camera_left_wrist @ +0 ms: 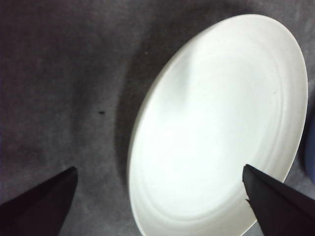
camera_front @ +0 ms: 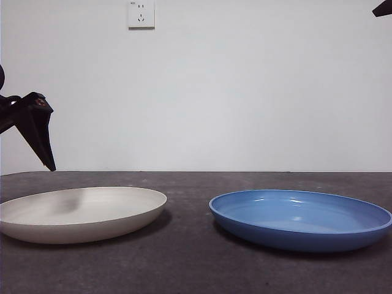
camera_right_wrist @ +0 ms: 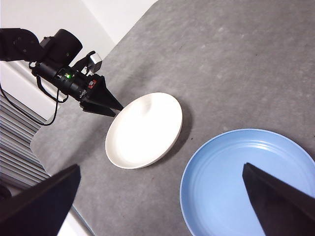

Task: Pick up the white plate, put it on the blue plate, put it on desk

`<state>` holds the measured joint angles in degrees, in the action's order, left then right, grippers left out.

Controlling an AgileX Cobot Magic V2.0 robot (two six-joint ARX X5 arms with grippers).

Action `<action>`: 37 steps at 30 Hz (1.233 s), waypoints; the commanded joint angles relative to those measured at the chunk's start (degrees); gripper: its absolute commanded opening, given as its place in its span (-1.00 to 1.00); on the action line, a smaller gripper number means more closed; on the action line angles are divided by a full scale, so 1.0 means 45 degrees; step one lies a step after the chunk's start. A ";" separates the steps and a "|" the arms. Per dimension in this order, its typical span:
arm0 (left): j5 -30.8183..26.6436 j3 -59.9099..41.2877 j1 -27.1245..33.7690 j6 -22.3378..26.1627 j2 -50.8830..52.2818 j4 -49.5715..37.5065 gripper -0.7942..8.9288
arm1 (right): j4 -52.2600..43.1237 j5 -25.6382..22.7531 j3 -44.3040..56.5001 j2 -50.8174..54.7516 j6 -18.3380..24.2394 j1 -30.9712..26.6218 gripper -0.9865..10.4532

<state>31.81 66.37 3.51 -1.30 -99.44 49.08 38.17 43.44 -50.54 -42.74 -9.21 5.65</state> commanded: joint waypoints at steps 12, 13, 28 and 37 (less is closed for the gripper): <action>0.0865 0.0214 -0.0034 0.0301 -0.1263 -0.0253 0.45 | -0.0092 -0.0092 -0.0253 -0.0049 0.0301 0.0049 0.19; 0.0874 0.0214 -0.0034 0.0306 -0.1331 -0.0262 0.38 | -0.0092 -0.0092 -0.0253 -0.0049 0.0301 0.0049 0.19; -0.0141 0.0214 -0.0029 0.0296 -0.1486 -0.0321 -0.68 | -0.0092 -0.0369 -0.0253 -0.0049 0.0359 0.0049 0.19; -0.0209 0.0253 -0.0034 0.0359 -0.1481 -0.0437 -0.82 | -0.0087 -0.0379 -0.0253 -0.0044 0.0321 0.0044 0.19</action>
<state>30.74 66.78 3.46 -0.47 -104.95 46.92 38.17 41.82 -50.54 -42.74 -8.32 5.63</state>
